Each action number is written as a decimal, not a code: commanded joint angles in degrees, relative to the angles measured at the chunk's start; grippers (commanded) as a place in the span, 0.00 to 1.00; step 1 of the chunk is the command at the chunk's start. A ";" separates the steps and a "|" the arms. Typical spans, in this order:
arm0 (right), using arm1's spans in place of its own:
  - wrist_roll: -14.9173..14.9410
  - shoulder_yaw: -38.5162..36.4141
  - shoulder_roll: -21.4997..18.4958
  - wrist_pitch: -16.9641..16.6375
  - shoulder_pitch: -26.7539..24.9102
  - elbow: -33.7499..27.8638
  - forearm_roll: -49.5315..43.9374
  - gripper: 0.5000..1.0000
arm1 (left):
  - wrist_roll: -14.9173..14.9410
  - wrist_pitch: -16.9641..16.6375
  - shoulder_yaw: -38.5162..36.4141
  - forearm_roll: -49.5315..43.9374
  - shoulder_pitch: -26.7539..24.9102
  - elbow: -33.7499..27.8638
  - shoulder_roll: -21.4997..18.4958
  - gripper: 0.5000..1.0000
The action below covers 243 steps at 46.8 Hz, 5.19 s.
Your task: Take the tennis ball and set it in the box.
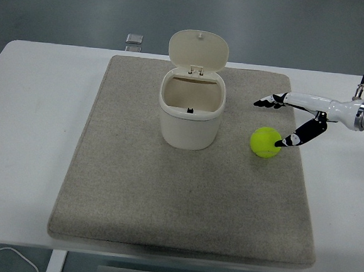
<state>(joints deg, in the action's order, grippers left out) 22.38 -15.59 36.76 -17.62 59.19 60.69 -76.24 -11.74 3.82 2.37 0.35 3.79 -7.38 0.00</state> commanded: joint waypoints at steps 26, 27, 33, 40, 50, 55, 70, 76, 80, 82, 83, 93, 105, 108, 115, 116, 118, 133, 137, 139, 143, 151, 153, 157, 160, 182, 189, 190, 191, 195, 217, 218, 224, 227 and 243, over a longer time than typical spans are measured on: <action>0.03 0.21 -0.37 3.12 -3.82 2.59 -3.21 0.86 | -0.04 0.05 0.00 0.00 -0.01 0.00 0.00 0.98; 0.03 0.21 -0.46 3.21 -3.91 2.59 -3.57 0.86 | -0.04 0.05 0.00 0.00 -0.01 0.00 0.00 0.98; -0.06 0.21 -1.16 4.35 -4.26 2.41 -3.74 0.86 | -0.04 -0.04 0.00 0.00 -0.01 0.00 0.00 0.98; -0.06 0.21 -1.43 5.14 -5.14 1.53 -3.92 0.85 | -0.04 -0.04 0.00 0.00 -0.01 0.00 0.00 0.98; -0.23 0.21 -1.69 6.37 -5.58 0.13 -4.45 0.84 | 0.05 -0.04 0.00 0.00 -0.01 0.00 0.00 0.98; -0.23 0.12 -1.78 6.46 -5.58 -0.75 -4.45 0.81 | -0.04 -0.04 0.00 0.00 -0.01 0.00 0.00 0.98; -0.32 -0.05 -1.87 6.46 -5.49 -0.75 -4.10 0.59 | 0.05 0.05 0.00 0.00 -0.01 0.00 0.00 0.98; -0.32 -0.06 -3.54 6.29 -5.40 -0.66 -4.01 0.59 | -0.04 0.05 0.00 0.00 -0.01 0.00 0.00 0.98; -0.32 -0.06 -3.89 6.29 -5.49 -0.58 -4.01 0.59 | -0.04 0.05 0.00 0.00 -0.09 0.00 0.00 0.98; -0.32 -0.06 -3.89 6.20 -5.49 -0.58 -4.01 0.59 | -0.04 -0.04 0.00 0.00 -0.01 0.00 0.00 0.98; -0.32 -0.06 -3.89 6.11 -5.49 -0.58 -4.01 0.59 | 0.05 0.05 0.00 0.00 -0.01 0.00 0.00 0.98; -0.32 -0.06 -3.80 5.85 -5.31 -0.49 -4.18 0.58 | 0.05 0.05 0.00 0.00 -0.01 0.00 0.00 0.98; -0.32 0.03 -3.54 5.41 -5.05 -0.49 -4.27 0.31 | -0.04 0.05 0.00 0.00 -0.01 0.00 0.00 0.98; -0.32 -0.14 -3.36 5.41 -4.79 -0.40 -4.18 0.27 | -0.04 -0.04 0.00 0.00 -0.01 0.00 0.00 0.98; -0.14 -1.11 -1.70 3.22 -2.06 -0.31 -2.87 0.13 | -0.04 -0.04 0.00 0.00 -0.01 0.00 0.00 0.98; -0.14 -1.63 -1.17 2.51 -1.63 -0.23 -2.34 0.09 | -0.04 -0.04 0.00 0.00 -0.01 0.00 0.00 0.98; -0.06 -2.95 -0.29 -0.03 -0.66 0.39 -0.68 0.05 | -0.04 -0.04 0.00 0.00 -0.01 0.00 0.00 0.98; -0.58 -6.21 1.47 -10.59 3.03 1.18 9.44 0.00 | -0.04 0.05 0.00 0.00 -0.01 0.00 0.00 0.98; -0.41 -6.21 1.47 -11.20 4.09 1.62 9.61 0.00 | -0.04 0.05 0.00 0.00 -0.01 0.00 0.00 0.98; -0.41 -6.21 1.30 -11.20 4.62 1.80 9.70 0.00 | -0.04 -0.04 0.00 0.00 -0.01 0.00 0.00 0.98; -0.41 -6.21 0.77 -11.20 5.93 2.24 9.70 0.00 | 0.05 -0.04 0.00 0.00 -0.01 0.00 0.00 0.98; -0.49 -6.21 -1.08 -11.29 8.31 2.68 9.88 0.00 | -0.04 -0.04 0.09 0.00 -0.01 0.00 0.00 0.98; -0.49 -6.21 -1.69 -11.29 8.57 2.68 9.97 0.00 | -0.04 -0.04 0.00 0.00 -0.01 0.00 0.00 0.98; -0.67 -6.21 -3.54 -11.38 9.45 2.68 9.97 0.00 | -0.04 -0.04 0.00 0.00 -0.01 0.00 0.00 0.98; -0.67 -6.21 -4.50 -11.29 9.80 2.76 10.05 0.00 | 0.05 -0.04 0.09 0.00 -0.01 0.00 0.00 0.98; -2.95 -6.21 -10.57 -7.52 10.95 3.29 10.76 0.00 | 0.05 0.05 0.09 0.00 -0.01 0.00 0.00 0.98; -4.89 -6.03 -12.94 -5.32 11.12 3.12 10.14 0.00 | -0.04 0.05 0.00 0.00 -0.01 0.00 0.00 0.98; -4.98 -5.94 -13.20 -5.14 11.12 3.03 10.14 0.00 | 0.05 0.05 0.00 0.00 -0.01 0.00 0.00 0.98; -5.06 -5.86 -13.56 -4.96 11.12 2.94 10.06 0.00 | -0.04 -0.04 0.00 0.00 -0.01 0.00 0.00 0.98; -5.85 -5.33 -14.44 -4.70 11.12 2.59 9.88 0.00 | -0.04 -0.04 0.00 0.00 -0.01 0.00 0.00 0.98; -6.30 -4.54 -15.05 -3.47 10.86 0.65 7.94 0.45 | 0.05 0.05 0.00 0.00 -0.01 0.00 0.00 0.98; -6.30 -4.54 -15.05 -3.47 10.86 0.65 7.94 0.47 | 0.05 -0.04 0.00 0.00 -0.01 0.00 0.00 0.98; -6.30 -4.45 -15.05 -3.47 10.77 0.65 7.94 0.63 | -0.04 0.05 0.00 0.00 -0.01 0.00 0.00 0.98; -6.30 -4.45 -15.14 -3.47 10.68 0.65 7.94 0.72 | -0.04 -0.04 0.00 0.00 -0.01 0.00 0.00 0.98; -6.30 -4.45 -15.40 -3.82 10.51 0.65 7.95 0.74 | -0.04 -0.04 0.00 0.00 -0.01 0.00 0.00 0.98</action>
<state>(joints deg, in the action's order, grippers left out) 16.08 -20.04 21.36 -21.30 69.72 61.34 -68.22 -11.75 3.84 2.38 0.35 3.78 -7.38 0.00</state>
